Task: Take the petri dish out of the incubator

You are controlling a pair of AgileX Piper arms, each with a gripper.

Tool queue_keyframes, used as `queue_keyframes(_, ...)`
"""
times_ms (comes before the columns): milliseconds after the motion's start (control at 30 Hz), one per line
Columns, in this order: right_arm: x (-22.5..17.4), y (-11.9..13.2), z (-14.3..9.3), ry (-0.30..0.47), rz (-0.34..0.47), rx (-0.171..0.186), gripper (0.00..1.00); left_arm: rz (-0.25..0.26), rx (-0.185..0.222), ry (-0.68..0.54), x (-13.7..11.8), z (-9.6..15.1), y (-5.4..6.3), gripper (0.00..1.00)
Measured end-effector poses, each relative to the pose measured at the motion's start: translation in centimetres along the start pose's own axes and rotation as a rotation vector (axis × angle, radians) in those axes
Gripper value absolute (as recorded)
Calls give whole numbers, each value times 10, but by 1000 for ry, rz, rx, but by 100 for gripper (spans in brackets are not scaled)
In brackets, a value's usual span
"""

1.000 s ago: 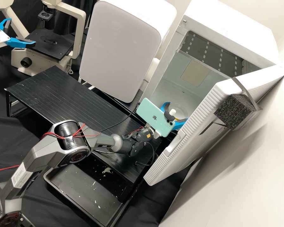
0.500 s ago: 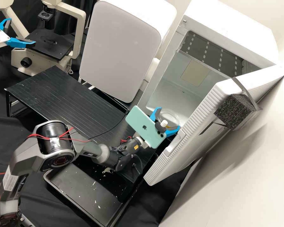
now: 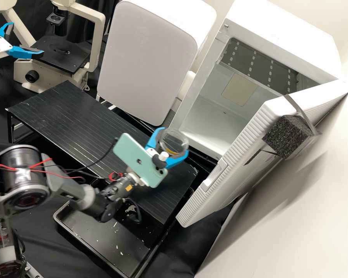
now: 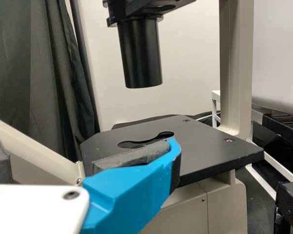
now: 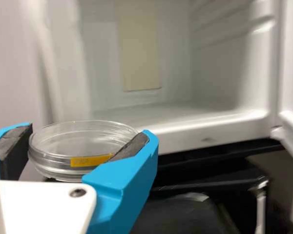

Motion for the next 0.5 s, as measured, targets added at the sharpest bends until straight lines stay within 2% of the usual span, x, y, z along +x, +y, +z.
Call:
queue_keyframes(167,-29,-25,-20,33,-85,-51,0,0,0,0,0,0,0,100)
queue_keyframes(400,-65,-53,-40,109,-200,-147,0,0,0,0,0,0,0,100)
queue_keyframes(500,-73,-61,-43,129,-235,-167,0,0,0,0,0,0,0,100)
